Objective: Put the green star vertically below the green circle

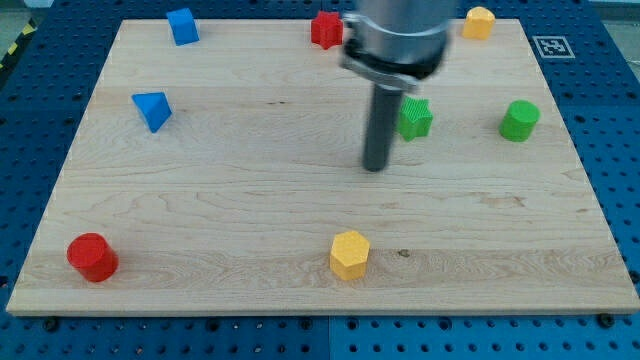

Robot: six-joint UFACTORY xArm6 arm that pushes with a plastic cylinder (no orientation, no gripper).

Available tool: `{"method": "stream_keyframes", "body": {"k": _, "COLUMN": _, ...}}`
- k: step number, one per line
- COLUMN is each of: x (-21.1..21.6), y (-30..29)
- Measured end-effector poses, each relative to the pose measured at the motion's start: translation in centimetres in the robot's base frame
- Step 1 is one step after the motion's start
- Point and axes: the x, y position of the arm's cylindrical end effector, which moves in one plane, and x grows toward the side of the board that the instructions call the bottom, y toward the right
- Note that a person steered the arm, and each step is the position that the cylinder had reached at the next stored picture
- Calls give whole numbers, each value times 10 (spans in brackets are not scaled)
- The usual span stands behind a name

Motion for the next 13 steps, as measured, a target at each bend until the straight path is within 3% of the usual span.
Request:
{"method": "stream_keyframes", "body": {"k": 1, "x": -53, "y": -53}}
{"method": "stream_keyframes", "body": {"k": 2, "x": -114, "y": -43}}
{"method": "stream_keyframes", "body": {"k": 3, "x": -119, "y": -26}}
{"method": "stream_keyframes", "body": {"k": 6, "x": -67, "y": 63}}
{"method": "stream_keyframes", "body": {"k": 8, "x": -25, "y": 82}}
{"method": "stream_keyframes", "body": {"k": 11, "x": -67, "y": 88}}
{"method": "stream_keyframes", "body": {"k": 13, "x": -30, "y": 105}}
